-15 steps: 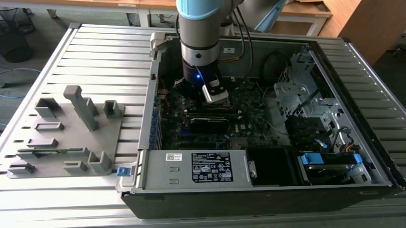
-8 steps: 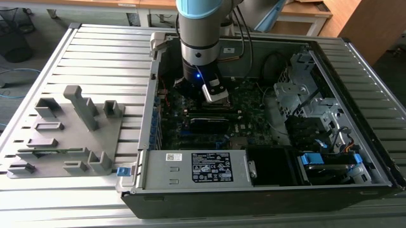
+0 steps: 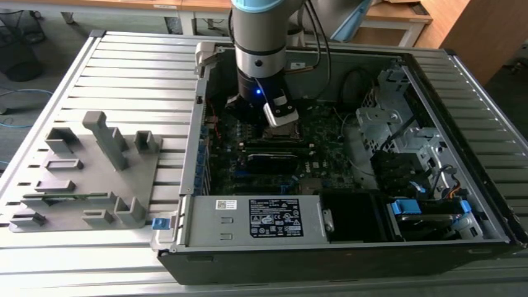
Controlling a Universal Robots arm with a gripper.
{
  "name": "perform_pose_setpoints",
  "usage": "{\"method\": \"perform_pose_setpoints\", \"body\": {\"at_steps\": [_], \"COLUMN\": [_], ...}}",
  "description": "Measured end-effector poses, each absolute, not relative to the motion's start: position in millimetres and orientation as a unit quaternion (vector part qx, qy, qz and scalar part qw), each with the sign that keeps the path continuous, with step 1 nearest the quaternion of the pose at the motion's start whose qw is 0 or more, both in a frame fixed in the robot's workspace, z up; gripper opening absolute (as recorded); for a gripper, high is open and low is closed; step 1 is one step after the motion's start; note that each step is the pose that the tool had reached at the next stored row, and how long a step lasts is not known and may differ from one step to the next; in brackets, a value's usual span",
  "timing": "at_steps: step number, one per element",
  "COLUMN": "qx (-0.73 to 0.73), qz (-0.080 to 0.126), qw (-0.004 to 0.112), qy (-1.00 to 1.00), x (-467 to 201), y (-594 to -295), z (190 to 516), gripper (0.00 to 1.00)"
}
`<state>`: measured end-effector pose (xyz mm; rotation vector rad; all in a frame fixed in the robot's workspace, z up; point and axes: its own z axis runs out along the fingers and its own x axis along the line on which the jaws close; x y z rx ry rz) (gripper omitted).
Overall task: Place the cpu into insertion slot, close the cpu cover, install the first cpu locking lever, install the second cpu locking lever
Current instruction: 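Install the second cpu locking lever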
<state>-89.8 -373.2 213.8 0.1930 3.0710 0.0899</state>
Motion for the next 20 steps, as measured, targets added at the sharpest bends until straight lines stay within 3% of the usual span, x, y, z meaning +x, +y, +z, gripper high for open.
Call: {"method": "perform_pose_setpoints", "body": {"at_steps": [20], "qx": [0.063], "qz": [0.03], "qw": [0.032], "qy": [0.997], "x": [-63], "y": [-373], "z": [225], "gripper": [0.11]}}
